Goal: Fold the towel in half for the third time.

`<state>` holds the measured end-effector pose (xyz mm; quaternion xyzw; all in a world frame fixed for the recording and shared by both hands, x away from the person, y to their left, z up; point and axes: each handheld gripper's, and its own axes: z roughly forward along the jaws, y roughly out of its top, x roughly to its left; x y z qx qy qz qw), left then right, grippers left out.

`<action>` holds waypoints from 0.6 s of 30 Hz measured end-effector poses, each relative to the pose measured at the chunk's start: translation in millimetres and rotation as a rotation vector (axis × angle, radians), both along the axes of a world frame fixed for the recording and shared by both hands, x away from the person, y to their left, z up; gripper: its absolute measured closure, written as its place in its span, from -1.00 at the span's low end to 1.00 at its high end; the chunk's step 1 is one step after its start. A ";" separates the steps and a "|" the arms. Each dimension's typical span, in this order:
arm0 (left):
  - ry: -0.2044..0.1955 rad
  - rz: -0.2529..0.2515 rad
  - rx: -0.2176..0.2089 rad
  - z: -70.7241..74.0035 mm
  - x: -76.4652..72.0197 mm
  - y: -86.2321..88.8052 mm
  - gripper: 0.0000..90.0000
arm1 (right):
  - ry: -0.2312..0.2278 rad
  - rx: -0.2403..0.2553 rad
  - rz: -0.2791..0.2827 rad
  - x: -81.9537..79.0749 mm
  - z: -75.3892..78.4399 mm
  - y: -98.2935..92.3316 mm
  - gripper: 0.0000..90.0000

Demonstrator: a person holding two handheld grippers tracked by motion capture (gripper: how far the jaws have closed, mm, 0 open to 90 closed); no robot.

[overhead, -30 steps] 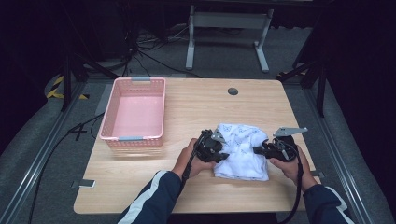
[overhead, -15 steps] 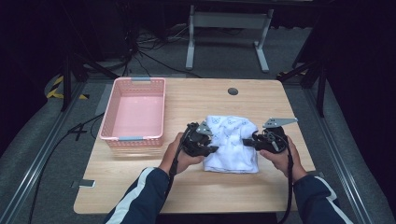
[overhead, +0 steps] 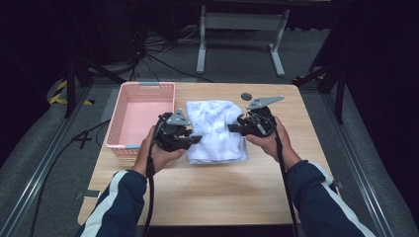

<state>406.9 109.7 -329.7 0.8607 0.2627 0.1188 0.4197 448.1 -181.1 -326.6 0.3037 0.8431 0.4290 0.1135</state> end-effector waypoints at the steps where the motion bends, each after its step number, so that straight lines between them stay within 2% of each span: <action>1: -0.001 0.006 -0.006 2.5 0.6 5.7 0.61 | -0.001 -0.001 0.007 2.7 2.8 6.5 0.54; 2: -0.009 0.028 -0.004 7.0 0.7 15.3 0.61 | -0.003 -0.004 0.016 7.8 7.9 19.2 0.54; 3: -0.009 0.028 -0.004 7.0 0.7 15.3 0.61 | -0.003 -0.004 0.016 7.8 7.9 19.2 0.54; 8: -0.021 0.075 -0.007 15.9 2.9 37.1 0.61 | -0.010 -0.002 0.047 22.6 18.0 53.0 0.54; 9: -0.020 0.082 -0.005 17.0 3.3 41.1 0.61 | -0.010 -0.002 0.047 22.6 18.0 53.0 0.54; 12: -0.016 0.119 -0.011 17.8 7.2 57.0 0.61 | -0.005 0.002 0.061 31.8 18.7 72.3 0.54; 17: -0.005 0.149 -0.019 17.1 9.1 72.0 0.61 | 0.009 0.012 0.071 39.5 17.3 87.5 0.54; 18: -0.012 0.156 -0.016 17.0 10.2 75.8 0.61 | 0.010 0.014 0.073 41.5 16.9 91.5 0.54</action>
